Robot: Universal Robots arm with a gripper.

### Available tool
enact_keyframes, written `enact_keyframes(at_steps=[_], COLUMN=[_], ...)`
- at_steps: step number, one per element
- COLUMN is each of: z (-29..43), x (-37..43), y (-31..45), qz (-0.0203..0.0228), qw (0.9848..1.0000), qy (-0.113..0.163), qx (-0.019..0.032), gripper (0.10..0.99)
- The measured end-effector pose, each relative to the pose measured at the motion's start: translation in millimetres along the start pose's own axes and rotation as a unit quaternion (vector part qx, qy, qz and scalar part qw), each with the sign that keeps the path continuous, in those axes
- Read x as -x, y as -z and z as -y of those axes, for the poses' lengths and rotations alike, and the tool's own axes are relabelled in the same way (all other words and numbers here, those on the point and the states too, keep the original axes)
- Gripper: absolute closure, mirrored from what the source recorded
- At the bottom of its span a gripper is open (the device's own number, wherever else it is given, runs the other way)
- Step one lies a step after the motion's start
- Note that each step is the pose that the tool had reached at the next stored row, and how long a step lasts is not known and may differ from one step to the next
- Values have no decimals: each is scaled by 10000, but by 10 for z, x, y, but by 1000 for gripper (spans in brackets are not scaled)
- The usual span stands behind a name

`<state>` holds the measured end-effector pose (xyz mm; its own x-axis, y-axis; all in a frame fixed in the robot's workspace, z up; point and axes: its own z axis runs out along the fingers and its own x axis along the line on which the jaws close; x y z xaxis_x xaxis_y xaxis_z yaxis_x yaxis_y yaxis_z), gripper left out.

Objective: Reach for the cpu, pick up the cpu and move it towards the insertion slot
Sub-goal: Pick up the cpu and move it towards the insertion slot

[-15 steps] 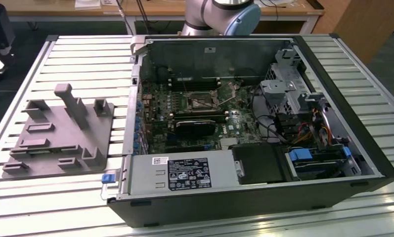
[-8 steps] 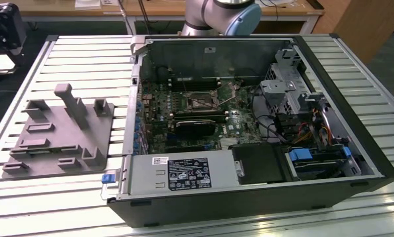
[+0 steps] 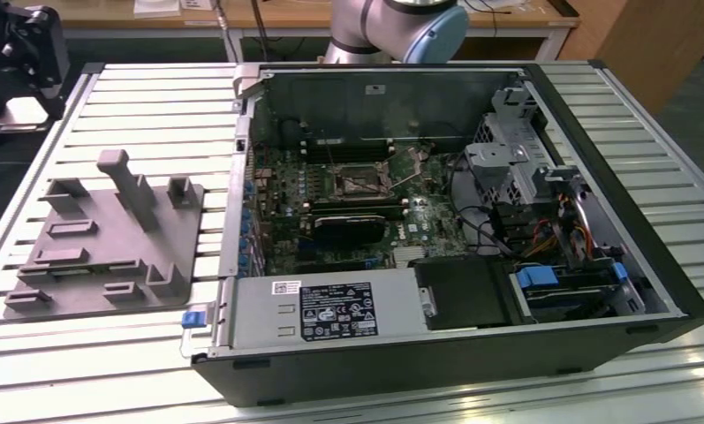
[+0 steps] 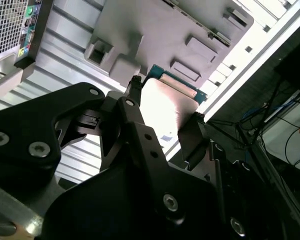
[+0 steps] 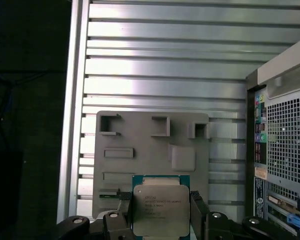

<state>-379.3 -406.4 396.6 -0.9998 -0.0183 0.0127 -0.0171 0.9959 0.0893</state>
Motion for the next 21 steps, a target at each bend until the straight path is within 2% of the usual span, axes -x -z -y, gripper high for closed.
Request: enact_keyframes(at_steps=[21], z=[9], x=[527], y=[8], qz=[-72], qw=[10000], qy=[-7], qx=[1], gripper=[545])
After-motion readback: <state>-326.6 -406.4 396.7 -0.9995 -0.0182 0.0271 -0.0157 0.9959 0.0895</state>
